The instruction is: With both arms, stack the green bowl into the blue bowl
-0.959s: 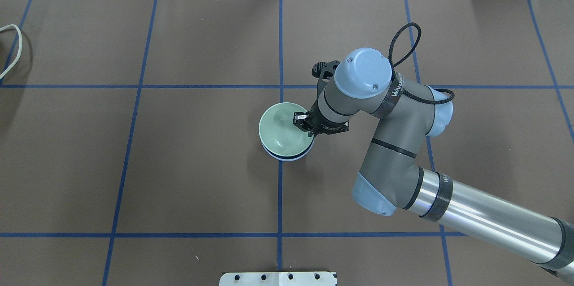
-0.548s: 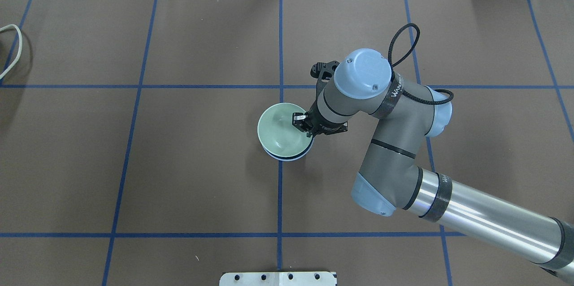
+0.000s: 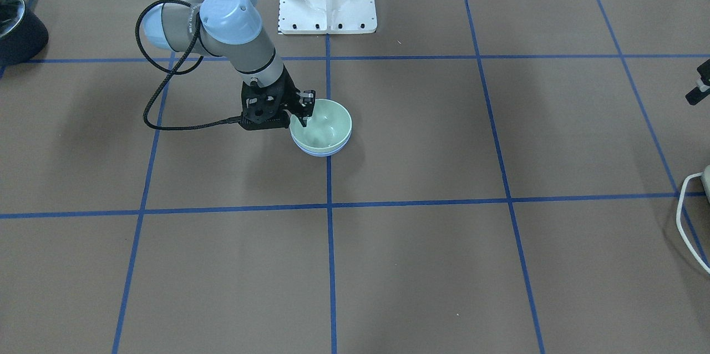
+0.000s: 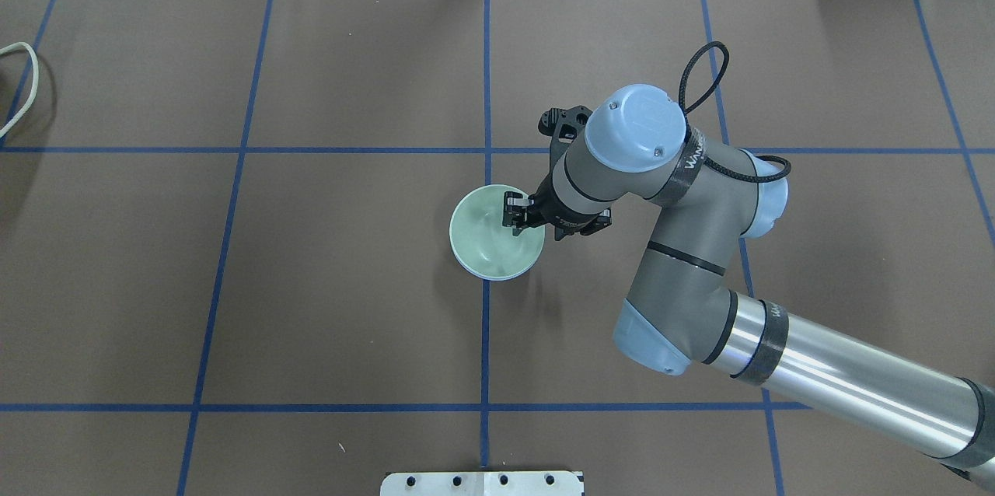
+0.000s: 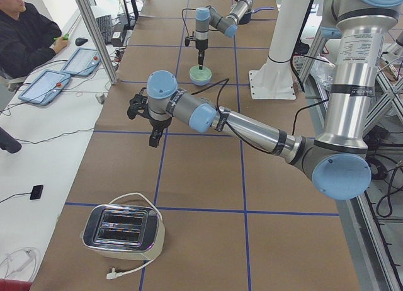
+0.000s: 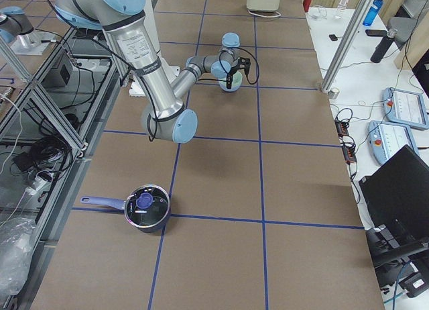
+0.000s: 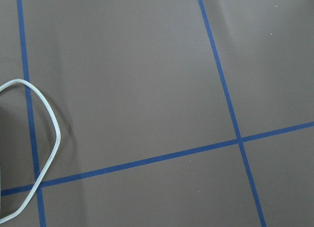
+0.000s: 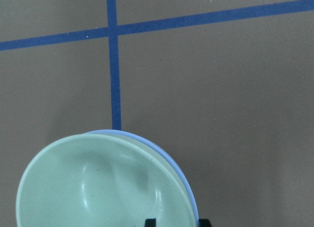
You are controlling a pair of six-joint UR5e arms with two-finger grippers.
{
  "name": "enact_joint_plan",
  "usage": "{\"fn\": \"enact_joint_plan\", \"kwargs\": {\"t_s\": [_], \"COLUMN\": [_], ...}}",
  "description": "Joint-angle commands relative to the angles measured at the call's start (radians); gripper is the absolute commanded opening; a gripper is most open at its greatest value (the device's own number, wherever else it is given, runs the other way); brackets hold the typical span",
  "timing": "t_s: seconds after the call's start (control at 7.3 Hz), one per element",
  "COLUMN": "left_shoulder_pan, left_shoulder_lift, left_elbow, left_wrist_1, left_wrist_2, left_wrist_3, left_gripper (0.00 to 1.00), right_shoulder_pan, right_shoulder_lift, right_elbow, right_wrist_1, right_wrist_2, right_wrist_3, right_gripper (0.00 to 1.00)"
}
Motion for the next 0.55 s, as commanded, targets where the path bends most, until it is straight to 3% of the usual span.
{"fn": "enact_joint_plan", "kwargs": {"t_s": [0.0,0.14,0.41], "left_shoulder_pan": [-0.001,-0.001,-0.005], "left_shoulder_lift": [0.000,0.002,-0.002], "left_elbow": [-0.001,-0.003,0.008], "left_wrist_1": [0.000,-0.002,0.000], "left_wrist_2": [0.000,-0.003,-0.006], "left_wrist_3": [0.000,0.002,0.024], "left_gripper": [0.98,0.98,0.98], "right_shoulder_pan": [0.110,0.191,0.361], "right_shoulder_lift": [-0.003,-0.012,-0.082], "right_elbow": [0.037,0.041,0.038], "right_wrist_1": [-0.011,-0.011,-0.011], "right_wrist_2": [0.101,0.164,0.183], "right_wrist_3": [-0.008,-0.054,-0.294], "right_gripper": [1.00,1.00,1.00]}}
